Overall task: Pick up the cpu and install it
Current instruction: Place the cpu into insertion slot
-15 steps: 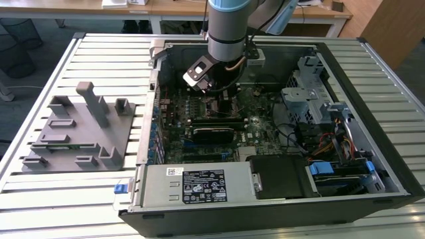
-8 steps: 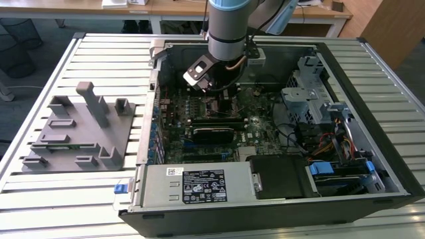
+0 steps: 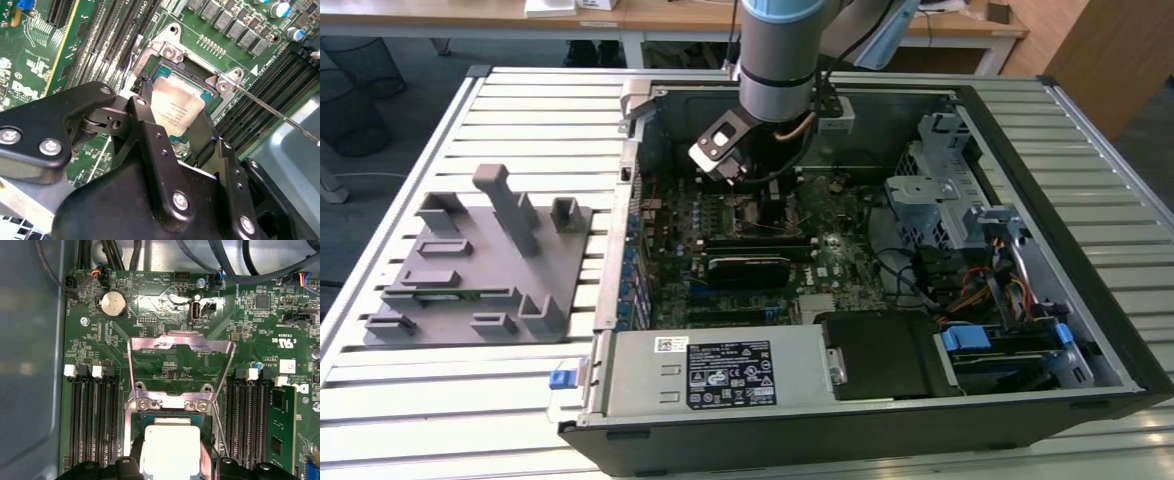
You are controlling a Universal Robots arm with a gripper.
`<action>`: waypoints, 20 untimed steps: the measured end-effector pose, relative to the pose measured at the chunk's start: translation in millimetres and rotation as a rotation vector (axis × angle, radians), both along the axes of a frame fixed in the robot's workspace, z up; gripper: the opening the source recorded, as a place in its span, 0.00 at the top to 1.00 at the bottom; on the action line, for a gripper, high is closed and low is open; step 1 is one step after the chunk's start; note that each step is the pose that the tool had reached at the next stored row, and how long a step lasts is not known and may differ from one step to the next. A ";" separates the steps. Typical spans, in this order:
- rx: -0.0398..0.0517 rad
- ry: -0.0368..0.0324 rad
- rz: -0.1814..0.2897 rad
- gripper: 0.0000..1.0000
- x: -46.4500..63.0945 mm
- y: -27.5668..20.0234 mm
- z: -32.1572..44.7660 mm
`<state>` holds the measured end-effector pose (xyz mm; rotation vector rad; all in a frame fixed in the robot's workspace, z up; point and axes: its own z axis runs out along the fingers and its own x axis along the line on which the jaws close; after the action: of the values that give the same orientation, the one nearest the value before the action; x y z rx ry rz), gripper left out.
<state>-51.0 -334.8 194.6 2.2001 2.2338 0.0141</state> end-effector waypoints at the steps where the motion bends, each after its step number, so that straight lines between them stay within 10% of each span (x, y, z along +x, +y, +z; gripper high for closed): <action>1: 0.0025 0.0001 0.000 0.47 0.0 0.1 0.0; 20: 0.0032 -0.0001 -0.014 0.40 -0.8 -0.2 1.7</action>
<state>-51.7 -335.0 196.3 2.2177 2.2193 0.0177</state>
